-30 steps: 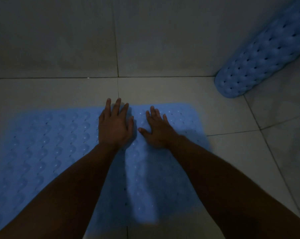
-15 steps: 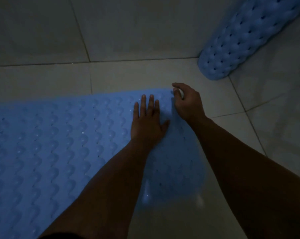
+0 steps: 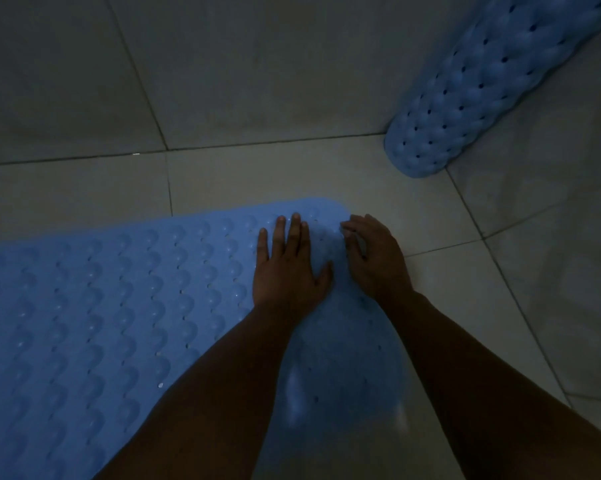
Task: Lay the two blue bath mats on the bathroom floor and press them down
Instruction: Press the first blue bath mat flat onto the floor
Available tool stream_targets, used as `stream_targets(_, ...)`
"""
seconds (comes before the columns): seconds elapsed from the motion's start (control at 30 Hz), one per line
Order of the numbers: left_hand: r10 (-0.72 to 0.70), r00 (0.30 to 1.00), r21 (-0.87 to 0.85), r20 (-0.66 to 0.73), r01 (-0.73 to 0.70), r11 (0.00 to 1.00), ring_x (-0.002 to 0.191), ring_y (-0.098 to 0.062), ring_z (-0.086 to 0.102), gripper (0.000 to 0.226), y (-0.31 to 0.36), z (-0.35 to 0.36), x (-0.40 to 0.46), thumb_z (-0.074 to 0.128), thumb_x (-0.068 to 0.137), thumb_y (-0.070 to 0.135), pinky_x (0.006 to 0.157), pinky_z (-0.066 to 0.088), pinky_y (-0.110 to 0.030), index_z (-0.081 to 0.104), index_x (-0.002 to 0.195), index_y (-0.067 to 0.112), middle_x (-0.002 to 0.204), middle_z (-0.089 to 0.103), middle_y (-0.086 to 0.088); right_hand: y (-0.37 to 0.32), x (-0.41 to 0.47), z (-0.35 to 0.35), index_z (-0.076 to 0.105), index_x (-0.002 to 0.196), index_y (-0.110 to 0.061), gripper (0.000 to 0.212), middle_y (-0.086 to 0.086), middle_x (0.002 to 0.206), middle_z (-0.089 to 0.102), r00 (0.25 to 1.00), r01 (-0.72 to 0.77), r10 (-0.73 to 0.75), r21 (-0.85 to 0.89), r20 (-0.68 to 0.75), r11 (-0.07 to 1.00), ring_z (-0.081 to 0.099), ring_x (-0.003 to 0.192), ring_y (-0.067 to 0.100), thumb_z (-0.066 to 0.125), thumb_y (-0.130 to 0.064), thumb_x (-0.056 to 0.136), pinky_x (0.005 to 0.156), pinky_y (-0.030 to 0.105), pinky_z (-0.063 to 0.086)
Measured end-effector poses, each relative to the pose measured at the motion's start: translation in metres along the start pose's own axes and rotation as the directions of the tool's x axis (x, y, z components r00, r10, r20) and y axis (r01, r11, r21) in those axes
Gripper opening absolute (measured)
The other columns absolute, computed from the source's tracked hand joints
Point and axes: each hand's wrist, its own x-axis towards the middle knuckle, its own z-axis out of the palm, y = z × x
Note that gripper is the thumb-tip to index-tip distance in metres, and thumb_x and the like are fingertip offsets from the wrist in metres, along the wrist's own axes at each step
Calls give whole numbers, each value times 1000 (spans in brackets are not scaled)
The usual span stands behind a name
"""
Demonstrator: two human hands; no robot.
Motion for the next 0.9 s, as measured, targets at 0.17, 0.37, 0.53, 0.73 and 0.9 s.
stream_targets(0.17,-55,998,-74,43,59,996,159,-24,-5,82,0,-10,6,15,91,56,127,-3,-51,17,163,15,172,6,-3,-22,17,0,54,143,-14,49,10,153,47,979,-5,10,-25,206,1000,32,149,27,42,-40,102,122,43,29)
stream_targets(0.37,-79,984,-213,158,112,971,152,-25,30,63,-10,-57,22,38,101,47,123,21,-45,35,157,19,165,32,-6,-26,32,19,7,160,-9,80,16,168,-6,868,148,-1,-258,496,955,-6,156,30,19,-58,99,126,50,0)
stream_targets(0.53,-156,986,-274,-60,134,952,152,-32,29,62,-24,-64,2,51,96,29,119,30,-50,40,156,15,157,45,-10,-19,17,32,10,160,-10,84,15,168,-1,937,159,-44,-309,347,938,-3,156,29,19,-64,96,126,51,1)
stream_targets(0.73,-134,984,-191,-121,109,975,156,-33,17,59,-33,-60,-2,54,98,30,122,24,-54,42,154,16,160,40,-8,-17,8,40,15,159,-9,82,16,168,4,966,183,-101,-356,236,916,1,156,29,23,-64,99,126,48,1)
stream_targets(0.9,-171,976,-187,-133,145,972,155,-36,18,58,-35,-60,2,43,95,33,120,29,-57,47,151,16,161,39,-9,-20,8,42,17,159,-11,79,13,169,6,971,162,-85,-350,225,923,1,157,25,27,-64,100,126,49,6)
